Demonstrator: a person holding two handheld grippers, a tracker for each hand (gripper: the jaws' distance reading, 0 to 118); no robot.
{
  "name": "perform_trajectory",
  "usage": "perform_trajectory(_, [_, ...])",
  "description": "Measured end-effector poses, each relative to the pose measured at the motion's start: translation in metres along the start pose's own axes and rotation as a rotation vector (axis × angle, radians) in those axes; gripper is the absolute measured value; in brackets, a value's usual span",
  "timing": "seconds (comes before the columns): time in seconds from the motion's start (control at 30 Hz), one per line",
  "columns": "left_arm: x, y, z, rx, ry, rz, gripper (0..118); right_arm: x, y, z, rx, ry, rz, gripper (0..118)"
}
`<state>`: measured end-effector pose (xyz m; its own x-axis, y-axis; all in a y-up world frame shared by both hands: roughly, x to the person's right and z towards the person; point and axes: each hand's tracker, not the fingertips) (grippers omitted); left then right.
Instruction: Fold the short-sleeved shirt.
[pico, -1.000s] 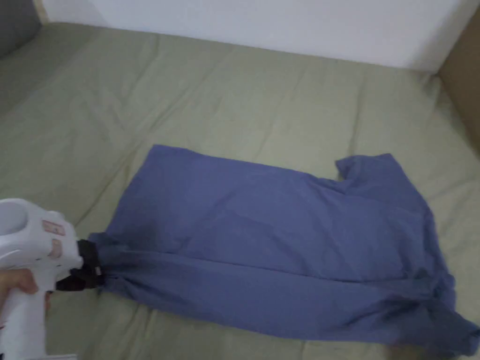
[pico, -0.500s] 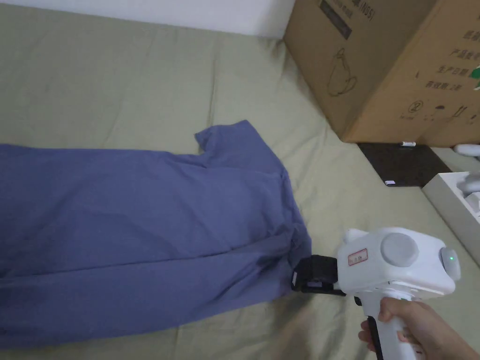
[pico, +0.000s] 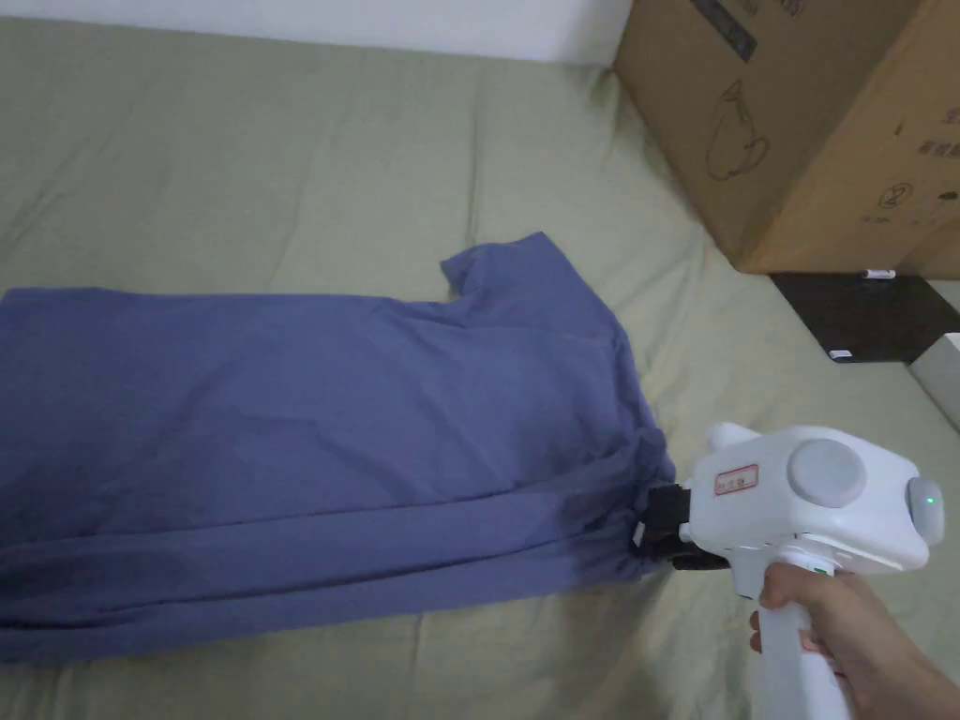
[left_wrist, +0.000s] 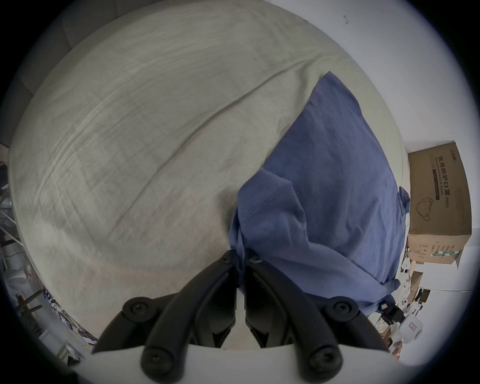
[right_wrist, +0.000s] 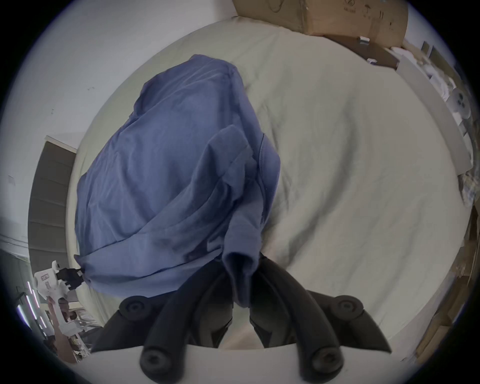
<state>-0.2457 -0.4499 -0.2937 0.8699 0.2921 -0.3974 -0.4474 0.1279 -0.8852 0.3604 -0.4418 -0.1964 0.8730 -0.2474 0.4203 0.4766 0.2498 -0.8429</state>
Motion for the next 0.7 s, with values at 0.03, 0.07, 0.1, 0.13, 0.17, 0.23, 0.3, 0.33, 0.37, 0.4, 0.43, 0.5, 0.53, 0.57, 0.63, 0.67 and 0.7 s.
perform_trajectory(0.03, [0.000,-0.003,0.006,0.003,-0.009,-0.002,5,-0.002,0.000,0.005,0.008,-0.001,-0.009,9])
perform_trajectory(0.07, [-0.001,-0.005,0.012,0.007,-0.015,-0.006,4,0.000,-0.002,0.011,0.019,0.016,-0.024,9])
perform_trajectory(0.1, [-0.002,-0.006,0.019,0.013,-0.019,-0.008,5,0.001,-0.004,0.019,0.034,0.026,-0.036,9])
perform_trajectory(0.13, [-0.008,-0.005,0.025,0.014,-0.039,-0.006,4,0.003,-0.006,0.027,0.047,0.040,-0.044,9])
perform_trajectory(0.17, [-0.011,-0.005,0.033,0.023,-0.061,0.003,4,0.003,-0.009,0.039,0.058,0.059,-0.050,9])
perform_trajectory(0.23, [-0.015,-0.009,0.048,0.038,-0.104,0.013,4,0.005,-0.017,0.057,0.074,0.079,-0.059,9])
perform_trajectory(0.3, [-0.021,-0.013,0.062,0.041,-0.096,0.003,5,0.003,-0.029,0.076,0.086,0.079,-0.047,9])
perform_trajectory(0.33, [-0.024,-0.018,0.067,0.042,-0.091,-0.003,5,0.003,-0.036,0.085,0.093,0.079,-0.038,9])
perform_trajectory(0.37, [-0.030,-0.024,0.073,0.040,-0.093,-0.007,5,0.005,-0.044,0.092,0.099,0.080,-0.032,9])
perform_trajectory(0.4, [-0.036,-0.030,0.078,0.036,-0.099,-0.007,5,0.008,-0.053,0.098,0.102,0.083,-0.028,9])
perform_trajectory(0.43, [-0.043,-0.039,0.083,0.039,-0.092,-0.003,5,0.009,-0.062,0.104,0.108,0.061,-0.024,9])
perform_trajectory(0.5, [-0.060,-0.057,0.089,0.019,-0.114,-0.002,5,0.017,-0.084,0.109,0.101,0.056,-0.012,9])
perform_trajectory(0.53, [-0.069,-0.067,0.089,0.004,-0.115,0.009,5,0.021,-0.096,0.109,0.082,0.041,-0.015,9])
perform_trajectory(0.57, [-0.076,-0.077,0.088,-0.013,-0.111,0.011,5,0.024,-0.106,0.106,0.061,0.029,-0.022,9])
perform_trajectory(0.63, [-0.087,-0.093,0.081,-0.030,-0.097,0.013,5,0.032,-0.124,0.096,0.018,0.019,-0.033,9])
perform_trajectory(0.67, [-0.093,-0.097,0.074,-0.038,-0.091,0.017,5,0.035,-0.132,0.090,0.000,0.007,-0.043,9])
perform_trajectory(0.7, [-0.096,-0.101,0.070,-0.040,-0.092,0.025,5,0.040,-0.134,0.080,-0.012,-0.004,-0.046,9])
